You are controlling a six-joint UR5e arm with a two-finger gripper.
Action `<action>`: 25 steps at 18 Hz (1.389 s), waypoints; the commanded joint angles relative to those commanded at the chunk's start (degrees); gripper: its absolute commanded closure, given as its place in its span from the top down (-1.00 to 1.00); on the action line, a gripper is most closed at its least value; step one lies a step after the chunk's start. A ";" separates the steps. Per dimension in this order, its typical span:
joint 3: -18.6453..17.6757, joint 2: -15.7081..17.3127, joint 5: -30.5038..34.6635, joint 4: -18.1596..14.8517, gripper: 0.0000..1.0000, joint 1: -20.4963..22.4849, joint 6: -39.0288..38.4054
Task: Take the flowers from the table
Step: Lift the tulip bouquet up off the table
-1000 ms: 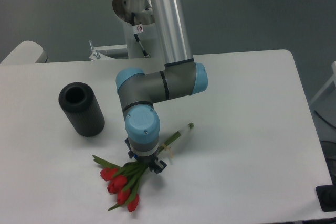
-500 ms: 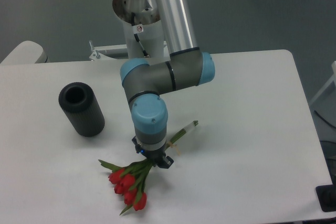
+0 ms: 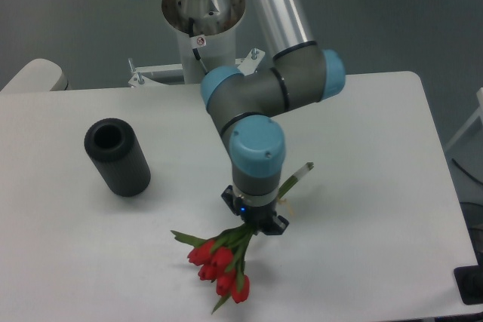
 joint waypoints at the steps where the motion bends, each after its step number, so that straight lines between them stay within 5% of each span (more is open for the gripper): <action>1: 0.70 0.00 -0.26 -0.53 -1.00 0.53 1.49; 8: 2.29 0.79 -0.26 -5.98 -1.00 3.87 12.48; 25: 2.47 1.49 0.00 -7.74 -1.00 6.16 17.77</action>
